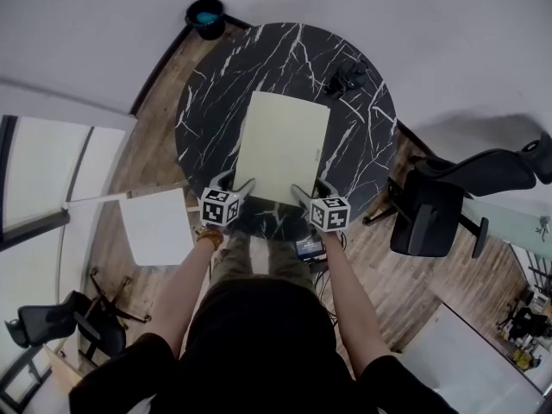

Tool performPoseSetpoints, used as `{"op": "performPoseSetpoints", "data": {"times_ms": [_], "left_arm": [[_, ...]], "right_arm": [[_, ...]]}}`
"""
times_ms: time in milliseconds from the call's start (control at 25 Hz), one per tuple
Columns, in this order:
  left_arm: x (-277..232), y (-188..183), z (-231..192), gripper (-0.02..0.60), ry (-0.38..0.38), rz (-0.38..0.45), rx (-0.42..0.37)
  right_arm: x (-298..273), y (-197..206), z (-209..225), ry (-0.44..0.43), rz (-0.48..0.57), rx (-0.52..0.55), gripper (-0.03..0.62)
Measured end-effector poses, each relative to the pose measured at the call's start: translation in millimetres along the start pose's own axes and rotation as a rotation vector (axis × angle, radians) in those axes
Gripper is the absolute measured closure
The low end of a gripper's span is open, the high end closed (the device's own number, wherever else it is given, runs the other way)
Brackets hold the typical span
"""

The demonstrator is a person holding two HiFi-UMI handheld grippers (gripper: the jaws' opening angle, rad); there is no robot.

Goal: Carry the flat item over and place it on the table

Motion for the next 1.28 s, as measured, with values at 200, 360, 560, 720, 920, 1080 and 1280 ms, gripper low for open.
{"op": "performPoseSetpoints", "data": {"times_ms": [200, 360, 560, 720, 920, 1080, 1280], "left_arm": [[1, 4, 1, 0.301, 0.002, -0.016, -0.008], [1, 5, -1, 0.301, 0.003, -0.026, -0.026], [3, 7, -3, 0.301, 0.018, -0.046, -0.044], [4, 7, 0, 0.301, 0.015, -0.051, -0.074], [12, 8, 1, 0.301, 0.001, -0.058, -0.113], [24, 9, -1, 0.301, -0.007, -0.051, -0.114], [37, -3, 5, 0.304, -0.001, 0.009, -0.134]], "right_arm": [[1, 4, -1, 0.0, -0.036, 0.028, 0.25], [0, 11, -3, -0.008, -0.095, 0.078, 0.252], [2, 14, -1, -0.009, -0.083, 0.048, 0.253], [8, 11, 5, 0.014, -0.069, 0.04, 0.253], [17, 6, 5, 0.026, -0.043, 0.058, 0.253], [22, 7, 0, 0.021, -0.03, 0.07, 0.253], [26, 4, -10, 0.016, -0.001, 0.098, 0.256]]}}
Point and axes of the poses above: the fingertips, and each gripper's own axes: x backward along the fingers, z to its right, y out of its underside, the point moved 6 cm from there along x, backward along the fingers, and after that the axes turned 12 degrees about z, right-handed, at the moved point
